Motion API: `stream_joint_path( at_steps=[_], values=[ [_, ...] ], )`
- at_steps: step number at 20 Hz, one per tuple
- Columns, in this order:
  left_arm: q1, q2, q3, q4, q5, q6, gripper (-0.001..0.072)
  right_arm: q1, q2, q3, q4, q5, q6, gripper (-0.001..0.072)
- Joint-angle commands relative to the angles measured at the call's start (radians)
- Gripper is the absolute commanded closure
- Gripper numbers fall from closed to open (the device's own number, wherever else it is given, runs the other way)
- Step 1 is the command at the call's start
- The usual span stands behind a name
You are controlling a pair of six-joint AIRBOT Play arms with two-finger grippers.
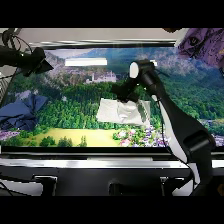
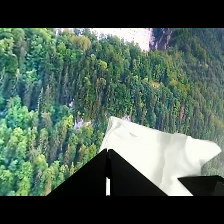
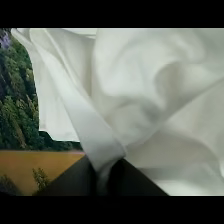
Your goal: Fold the clothes and pants, and hang the long-sleeved shirts on hangers.
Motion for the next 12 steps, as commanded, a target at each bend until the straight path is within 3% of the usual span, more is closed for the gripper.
stream_joint_path(
  at_steps=[1,4,8,12],
  values=[
    [0.010,0.002,-0.020,0.002,-0.009,0.006,0.0690,0.023,-0.052,0.001,0.040,-0.056,0.013,0.0574],
    [0.010,0.002,-0.034,0.002,-0.008,0.016,0.0690,0.027,-0.056,0.001,0.102,-0.131,-0.015,0.0278],
    [0.010,-0.005,-0.034,0.002,-0.005,0.030,0.0690,0.023,0.000,0.001,0.106,-0.114,-0.094,0.0220],
    [0.009,-0.005,-0.034,0.002,-0.005,0.030,0.0690,-0.077,0.124,0.001,0.033,-0.046,-0.202,0.0214]
  ],
)
